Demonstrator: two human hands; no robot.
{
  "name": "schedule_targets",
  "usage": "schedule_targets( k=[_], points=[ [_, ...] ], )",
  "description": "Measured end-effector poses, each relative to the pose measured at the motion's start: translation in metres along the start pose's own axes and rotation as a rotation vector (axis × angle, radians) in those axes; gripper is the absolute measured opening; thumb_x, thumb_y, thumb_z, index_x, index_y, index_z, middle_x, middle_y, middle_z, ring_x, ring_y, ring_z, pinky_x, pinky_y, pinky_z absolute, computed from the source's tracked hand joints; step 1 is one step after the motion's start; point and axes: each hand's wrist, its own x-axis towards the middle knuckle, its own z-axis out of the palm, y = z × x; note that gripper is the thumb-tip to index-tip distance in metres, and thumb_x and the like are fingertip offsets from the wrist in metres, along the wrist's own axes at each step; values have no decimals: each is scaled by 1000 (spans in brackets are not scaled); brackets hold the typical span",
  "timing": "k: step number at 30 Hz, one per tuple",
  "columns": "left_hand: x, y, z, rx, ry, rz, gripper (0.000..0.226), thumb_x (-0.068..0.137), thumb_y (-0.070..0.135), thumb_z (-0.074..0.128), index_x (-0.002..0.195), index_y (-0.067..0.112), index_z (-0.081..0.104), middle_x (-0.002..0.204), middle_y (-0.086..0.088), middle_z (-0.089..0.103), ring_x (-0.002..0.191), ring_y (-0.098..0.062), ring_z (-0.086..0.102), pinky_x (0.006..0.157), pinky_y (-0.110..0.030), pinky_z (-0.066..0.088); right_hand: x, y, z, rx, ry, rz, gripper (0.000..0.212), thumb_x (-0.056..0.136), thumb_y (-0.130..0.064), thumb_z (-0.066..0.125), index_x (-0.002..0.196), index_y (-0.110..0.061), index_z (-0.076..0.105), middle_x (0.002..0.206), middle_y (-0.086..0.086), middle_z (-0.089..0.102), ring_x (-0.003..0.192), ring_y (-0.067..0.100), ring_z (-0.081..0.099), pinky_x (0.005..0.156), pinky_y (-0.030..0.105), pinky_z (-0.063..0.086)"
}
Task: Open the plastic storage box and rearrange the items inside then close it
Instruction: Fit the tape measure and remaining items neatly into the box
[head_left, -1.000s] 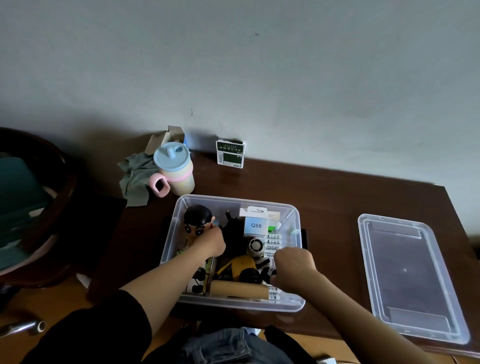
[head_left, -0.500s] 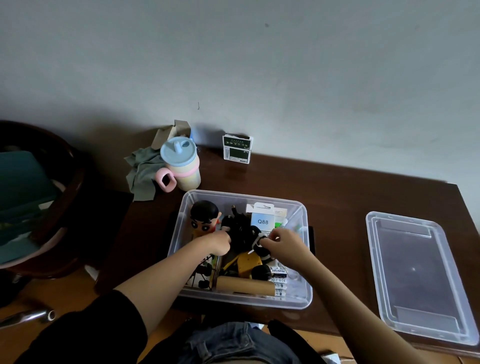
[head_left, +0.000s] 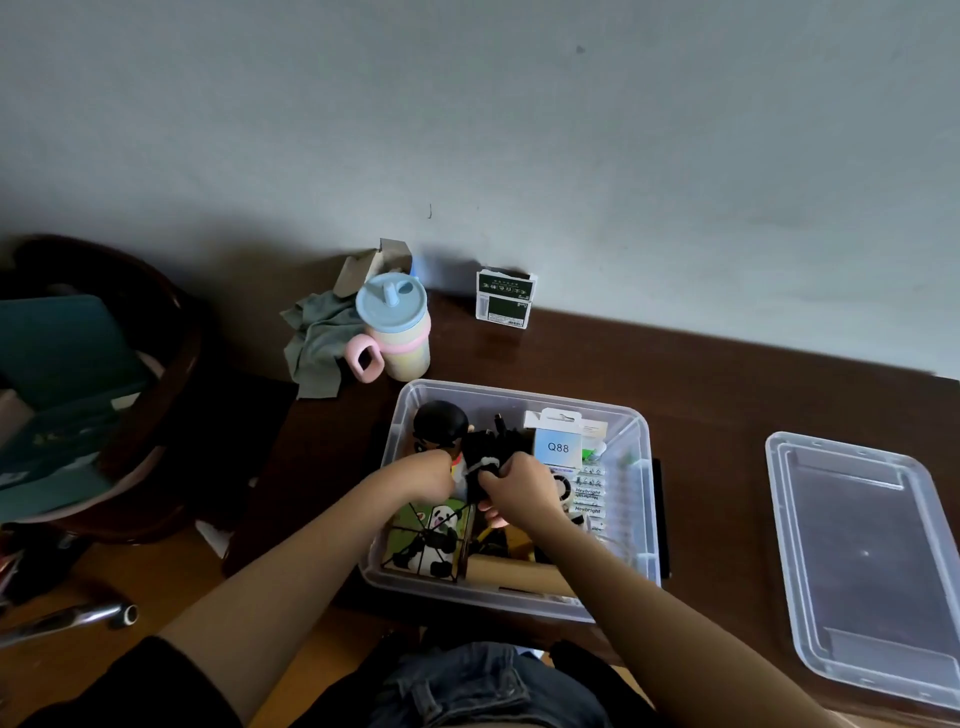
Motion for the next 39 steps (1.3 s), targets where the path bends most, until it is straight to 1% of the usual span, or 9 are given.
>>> schedule_targets(
  k=[5, 8, 12, 20, 24, 29, 34, 37, 39],
  points=[
    [6, -4, 8, -44, -4, 67, 33, 97, 4, 37, 64, 12, 38, 67, -2, 33, 57, -12, 29, 57, -26, 26, 4, 1, 15, -182, 162, 3, 19, 89, -23, 54, 95, -5, 49, 91, 12, 65, 81, 26, 63, 60, 31, 46],
    [8, -6, 13, -173, -30, 115, 24, 97, 7, 35, 110, 1, 54, 79, -9, 47, 64, -20, 41, 62, -33, 31, 8, 3, 18, -196, 206, 14, 23, 90, -26, 55, 96, -4, 50, 92, 13, 65, 83, 27, 63, 61, 31, 46],
    [5, -3, 11, -239, -9, 184, 50, 98, 7, 37, 147, 8, 28, 132, -19, 51, 93, -26, 58, 74, -32, 44, 18, -4, 21, -163, 234, 55, 32, 94, -34, 52, 96, -2, 55, 96, 16, 67, 89, 31, 64, 64, 31, 45],
    [6, -1, 11, -160, -57, 252, 66, 96, 6, 38, 153, 23, 8, 136, -17, 50, 102, -32, 59, 85, -41, 46, 19, -4, 29, -409, 191, 33, 19, 94, -5, 43, 108, -1, 55, 109, 16, 65, 102, 32, 63, 71, 32, 46],
    [5, -3, 10, -199, -77, 315, 55, 97, 5, 36, 148, 22, 28, 116, -16, 59, 86, -29, 56, 74, -39, 44, 22, -7, 24, -642, 132, -35, 28, 92, 1, 43, 113, -4, 60, 111, 12, 66, 104, 29, 63, 70, 31, 48],
    [4, -3, 11, -216, -106, 308, 42, 96, 5, 41, 137, 13, 40, 121, -22, 55, 111, -39, 54, 95, -48, 44, 27, -10, 22, -779, 105, -97, 32, 92, 2, 42, 116, -5, 62, 114, 12, 66, 108, 29, 61, 74, 33, 50],
    [4, 8, 12, -109, -145, 225, 38, 95, 2, 37, 132, 1, 43, 87, -14, 55, 71, -21, 46, 63, -31, 36, 27, -6, 27, -784, 57, -91, 35, 92, 3, 40, 118, -7, 62, 117, 12, 64, 109, 30, 61, 72, 33, 47],
    [6, 7, 14, -125, -156, 218, 49, 98, 11, 34, 147, 13, 27, 108, -17, 57, 86, -24, 50, 74, -36, 40, 21, 1, 21, -760, 56, -95, 33, 90, 7, 39, 111, -2, 63, 113, 15, 65, 105, 32, 63, 77, 36, 50],
    [6, 4, 14, -128, -145, 218, 57, 100, 16, 35, 152, 17, 11, 102, -10, 53, 83, -22, 50, 72, -34, 39, 18, 5, 13, -743, 69, -153, 29, 92, 5, 40, 110, -2, 60, 109, 15, 66, 100, 32, 64, 74, 36, 50]
  ],
)
